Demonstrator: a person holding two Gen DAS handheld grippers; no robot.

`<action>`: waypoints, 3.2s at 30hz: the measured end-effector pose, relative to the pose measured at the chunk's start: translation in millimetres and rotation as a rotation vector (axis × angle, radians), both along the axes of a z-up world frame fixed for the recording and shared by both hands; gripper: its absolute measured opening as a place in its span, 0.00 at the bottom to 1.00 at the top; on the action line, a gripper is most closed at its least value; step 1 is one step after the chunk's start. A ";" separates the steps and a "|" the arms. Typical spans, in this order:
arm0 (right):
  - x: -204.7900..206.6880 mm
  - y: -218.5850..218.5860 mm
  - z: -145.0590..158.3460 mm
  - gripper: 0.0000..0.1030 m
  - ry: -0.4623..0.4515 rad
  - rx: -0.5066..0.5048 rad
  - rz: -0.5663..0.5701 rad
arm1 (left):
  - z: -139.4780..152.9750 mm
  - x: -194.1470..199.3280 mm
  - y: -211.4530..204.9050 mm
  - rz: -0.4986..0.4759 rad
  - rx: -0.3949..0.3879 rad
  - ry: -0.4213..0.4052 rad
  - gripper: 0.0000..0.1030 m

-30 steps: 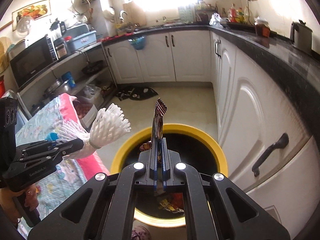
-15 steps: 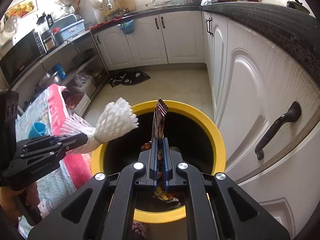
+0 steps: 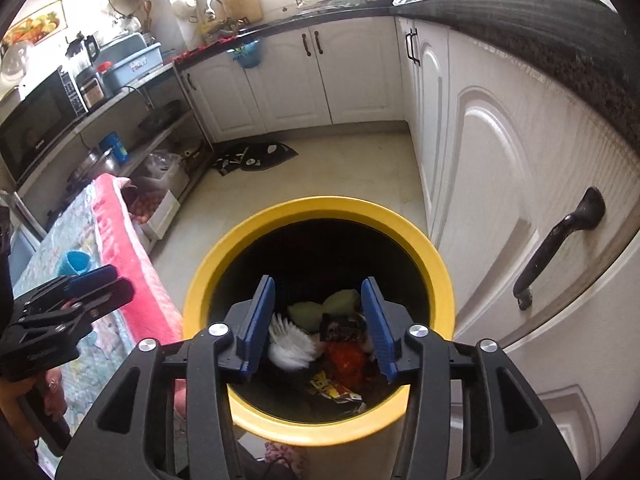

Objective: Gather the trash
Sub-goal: 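Open both tools to drop the wrapper and mesh net into the bin, then move both open tools back over the remaining items on the bed, then grasp the red can with the right tool while the left tool grasps the purple wrapper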

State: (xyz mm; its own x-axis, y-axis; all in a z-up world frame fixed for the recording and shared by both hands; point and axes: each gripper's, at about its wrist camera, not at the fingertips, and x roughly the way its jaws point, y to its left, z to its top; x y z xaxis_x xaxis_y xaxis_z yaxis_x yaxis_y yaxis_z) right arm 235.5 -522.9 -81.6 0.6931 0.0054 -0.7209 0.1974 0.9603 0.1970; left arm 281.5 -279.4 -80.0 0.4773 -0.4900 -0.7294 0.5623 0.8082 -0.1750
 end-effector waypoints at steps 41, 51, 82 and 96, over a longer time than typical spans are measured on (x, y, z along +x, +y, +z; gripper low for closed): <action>-36.0 159.8 106.0 0.79 -0.261 -0.062 0.377 | 98.5 -104.0 238.4 0.452 -0.182 -0.217 0.90; -44.4 199.7 111.3 0.79 -0.270 -0.068 0.470 | 104.0 -122.7 281.1 0.535 -0.163 -0.246 0.90; -22.2 280.8 69.3 0.79 -0.133 -0.065 0.610 | 34.8 -133.1 319.3 0.400 0.161 -0.207 0.90; 40.1 288.5 23.5 0.79 0.003 -0.058 0.555 | -0.5 -68.4 270.0 0.214 0.151 -0.102 0.90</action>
State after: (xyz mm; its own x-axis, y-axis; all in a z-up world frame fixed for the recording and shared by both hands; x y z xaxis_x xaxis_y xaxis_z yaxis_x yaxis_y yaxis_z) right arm 275.7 -234.4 -58.1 0.5949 0.3298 -0.7330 -0.3409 0.9294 0.1415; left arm 213.1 -9.4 -80.5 0.6329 -0.2594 -0.7295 0.3841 0.9233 0.0050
